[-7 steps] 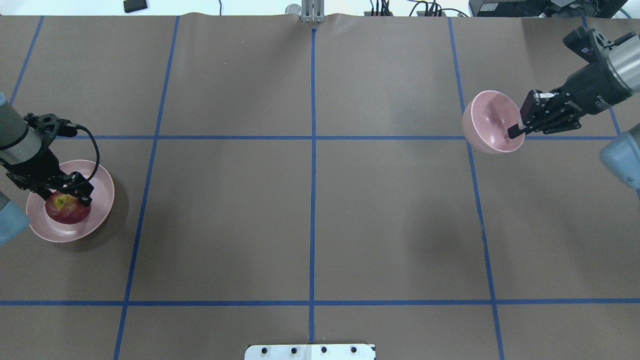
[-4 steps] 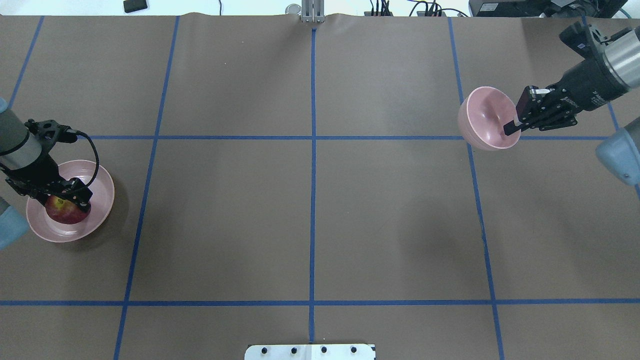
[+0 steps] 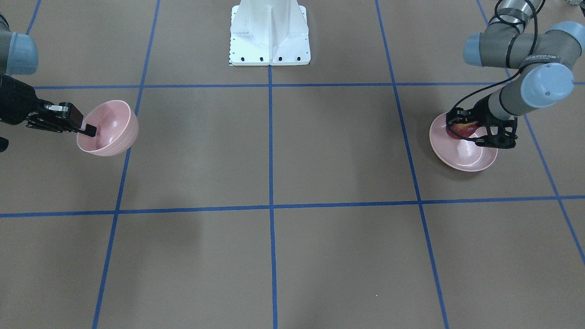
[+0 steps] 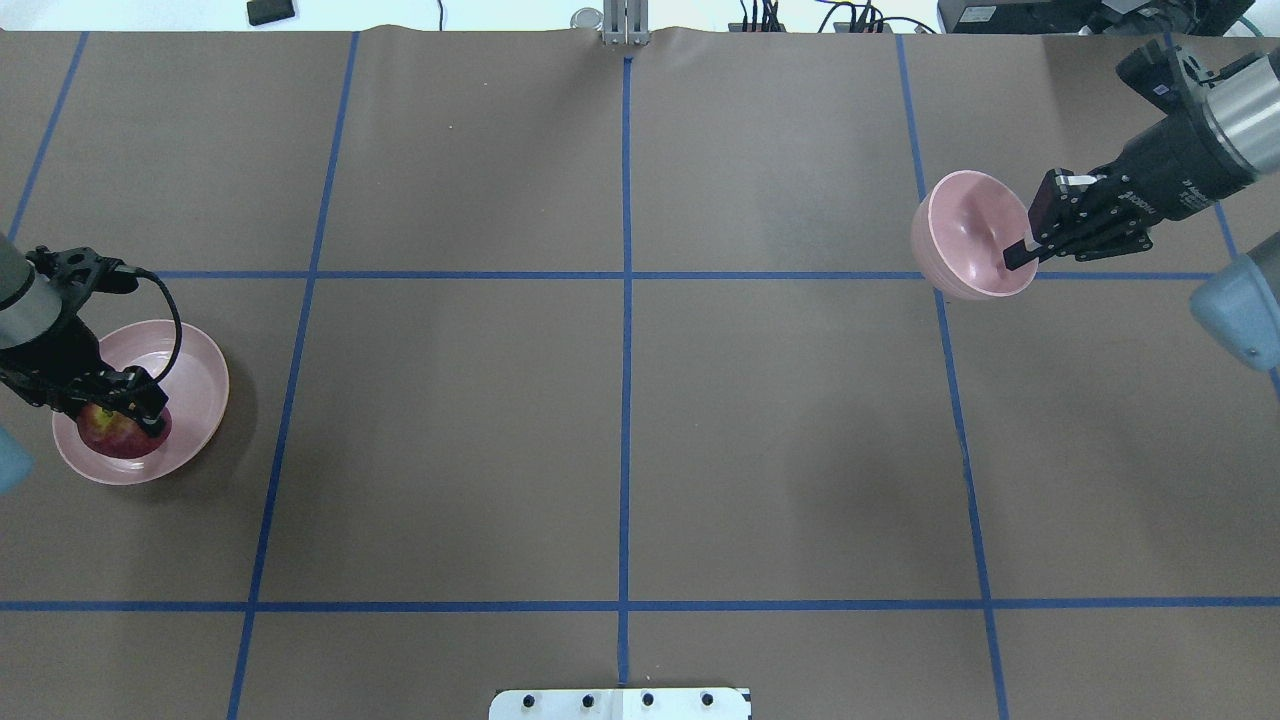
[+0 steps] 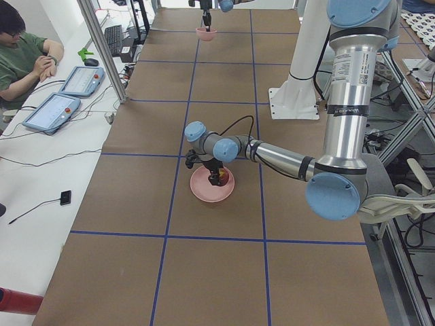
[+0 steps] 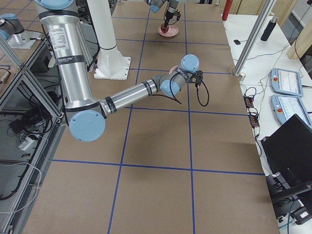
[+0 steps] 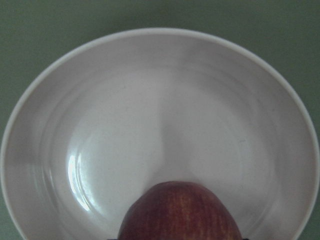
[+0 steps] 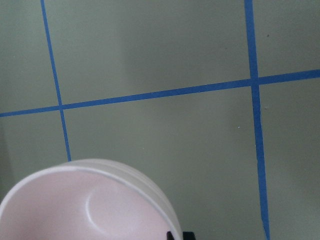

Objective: Move apple from plate to bowl
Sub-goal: 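Slide the bowl to table center with right gripper while left lifts the apple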

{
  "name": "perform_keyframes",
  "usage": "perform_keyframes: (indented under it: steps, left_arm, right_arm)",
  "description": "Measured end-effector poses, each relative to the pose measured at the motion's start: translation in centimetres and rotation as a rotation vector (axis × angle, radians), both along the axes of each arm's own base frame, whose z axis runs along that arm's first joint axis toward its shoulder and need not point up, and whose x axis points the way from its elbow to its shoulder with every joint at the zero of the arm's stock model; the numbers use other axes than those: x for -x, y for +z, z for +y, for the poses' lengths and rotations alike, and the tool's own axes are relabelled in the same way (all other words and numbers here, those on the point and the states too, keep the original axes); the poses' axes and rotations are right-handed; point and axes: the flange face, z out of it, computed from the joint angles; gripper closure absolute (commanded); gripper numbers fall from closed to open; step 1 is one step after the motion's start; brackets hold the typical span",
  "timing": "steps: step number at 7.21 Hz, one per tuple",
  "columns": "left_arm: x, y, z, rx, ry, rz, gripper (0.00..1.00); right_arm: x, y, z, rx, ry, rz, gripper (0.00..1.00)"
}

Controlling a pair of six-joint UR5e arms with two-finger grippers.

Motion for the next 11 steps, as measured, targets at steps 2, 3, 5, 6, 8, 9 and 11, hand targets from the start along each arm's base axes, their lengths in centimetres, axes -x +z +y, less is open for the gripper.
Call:
perform_keyframes:
  steps: [2,3,5,6,8,9,11]
  left_arm:
    - [2.3,-2.8,-0.4,0.023,-0.038,0.007,1.0]
    - [3.5,-4.3,-1.5,0.035,-0.067,0.022,1.0]
    - [4.6,-6.8,-3.5,0.045,-0.103,0.061,1.0]
    - [4.4,-8.6,-4.8,0.055,-0.112,0.07,1.0]
    - [4.2,-13.1,-7.0,0.092,-0.146,0.102,1.0]
    - [4.2,-15.3,-7.9,0.107,-0.172,0.12,1.0]
    - [3.7,-19.4,-9.0,0.13,-0.213,0.155,1.0]
  right_arm:
    - [2.0,-3.1,-0.2,0.035,0.012,-0.005,1.0]
    - [4.7,-4.4,-0.1,0.027,0.012,0.017,1.0]
    - [12.7,-9.0,0.0,0.016,0.017,0.131,1.0]
    - [17.0,-11.1,0.8,-0.002,0.013,0.19,1.0]
    - [25.6,-13.4,1.5,-0.045,0.005,0.284,1.0]
    - [29.4,-13.8,0.9,-0.051,0.002,0.325,1.0]
    - [34.9,-14.5,-1.2,-0.049,0.001,0.39,1.0]
